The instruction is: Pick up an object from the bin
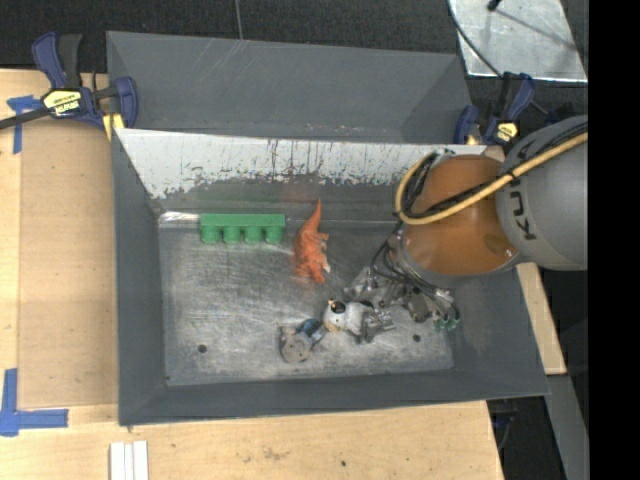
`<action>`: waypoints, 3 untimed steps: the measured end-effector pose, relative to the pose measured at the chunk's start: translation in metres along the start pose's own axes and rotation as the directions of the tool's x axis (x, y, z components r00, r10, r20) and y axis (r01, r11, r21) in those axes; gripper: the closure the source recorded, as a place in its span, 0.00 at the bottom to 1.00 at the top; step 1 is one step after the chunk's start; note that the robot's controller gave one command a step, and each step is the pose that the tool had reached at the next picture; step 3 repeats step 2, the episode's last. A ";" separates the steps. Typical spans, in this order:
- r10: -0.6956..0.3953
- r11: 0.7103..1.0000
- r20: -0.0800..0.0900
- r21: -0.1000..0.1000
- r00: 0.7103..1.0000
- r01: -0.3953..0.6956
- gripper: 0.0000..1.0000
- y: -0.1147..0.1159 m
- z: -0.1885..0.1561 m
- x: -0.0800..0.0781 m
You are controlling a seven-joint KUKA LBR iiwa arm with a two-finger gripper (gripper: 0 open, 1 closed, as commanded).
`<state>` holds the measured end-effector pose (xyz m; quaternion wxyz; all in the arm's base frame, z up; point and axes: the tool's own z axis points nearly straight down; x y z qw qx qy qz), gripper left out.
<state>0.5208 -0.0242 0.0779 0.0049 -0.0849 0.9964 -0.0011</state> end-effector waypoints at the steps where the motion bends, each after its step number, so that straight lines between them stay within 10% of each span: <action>1: 0.000 1.000 0.000 0.000 1.000 0.000 1.00 0.000 0.000 0.000; 3: 0.000 1.000 0.000 0.000 1.000 0.000 1.00 0.000 0.000 0.000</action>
Offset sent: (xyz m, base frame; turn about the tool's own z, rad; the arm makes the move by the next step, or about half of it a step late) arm 0.0000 0.0000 0.0000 0.0000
